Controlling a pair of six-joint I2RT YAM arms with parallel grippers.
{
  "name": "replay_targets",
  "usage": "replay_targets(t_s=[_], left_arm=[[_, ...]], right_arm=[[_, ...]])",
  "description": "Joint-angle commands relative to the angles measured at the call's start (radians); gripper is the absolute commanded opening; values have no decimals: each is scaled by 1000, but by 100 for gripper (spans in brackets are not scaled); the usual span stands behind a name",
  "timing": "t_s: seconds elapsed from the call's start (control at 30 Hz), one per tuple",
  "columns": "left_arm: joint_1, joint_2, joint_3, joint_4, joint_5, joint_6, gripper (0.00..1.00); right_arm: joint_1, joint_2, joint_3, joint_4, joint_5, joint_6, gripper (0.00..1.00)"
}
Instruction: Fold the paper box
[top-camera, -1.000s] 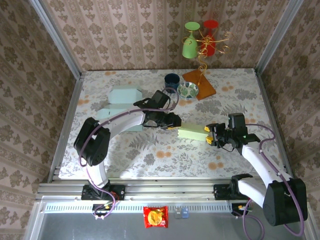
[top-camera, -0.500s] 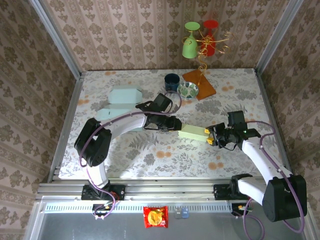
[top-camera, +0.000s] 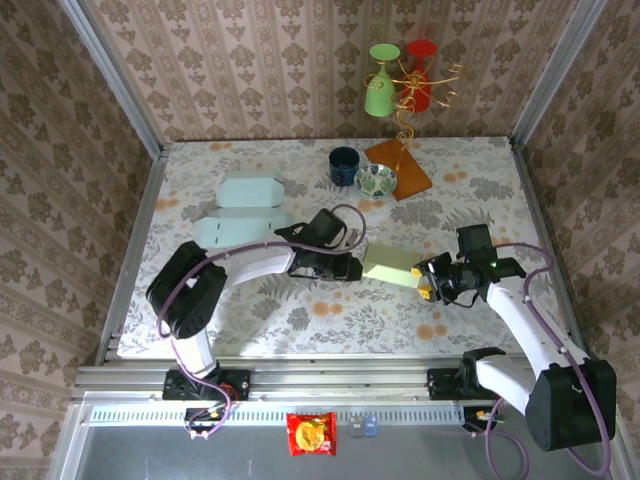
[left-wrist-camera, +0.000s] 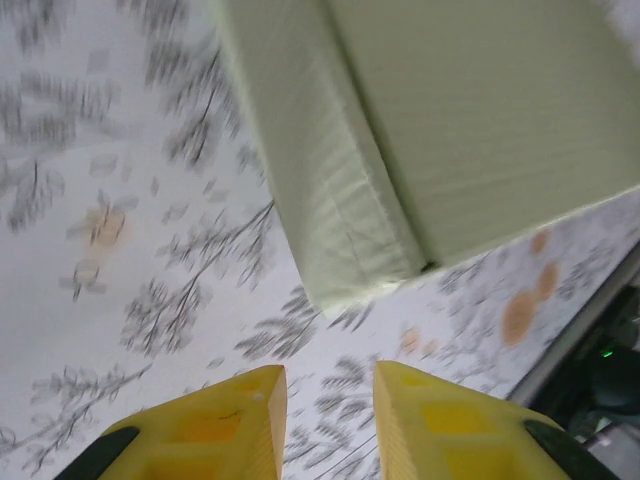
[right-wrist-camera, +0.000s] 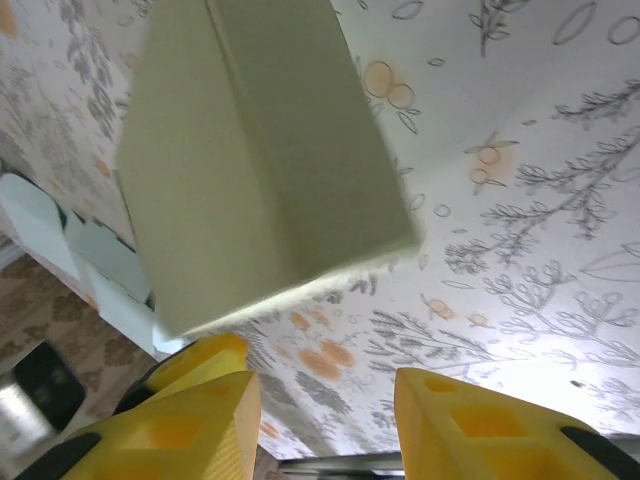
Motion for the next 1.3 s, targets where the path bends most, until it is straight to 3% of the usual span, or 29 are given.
replay_targets(t_s=[0.0,0.17,0.3,0.6,0.87,1.27], left_arm=[[-1,36,-47,81,15,-29,29],[-1,1,-59,110,7,-56,31],[15,-42,-25,55,-12,-65,39],[33,34,87,-19,-14,-81,44],[16,136,184,-76,1,-55,39],[-65,294,332,32,37,-169,24]], right_arm=[[-2,-29,-13,-81,-36,-63,42],[-2,-48,-45,-48,-51,-92,42],[-4,-45,39,-147,50,-241,48],[-4,39,142,-223,101,-423,56],[-4,53,213,-265,112,-459,57],[-11,34,215,-264,118,-459,56]])
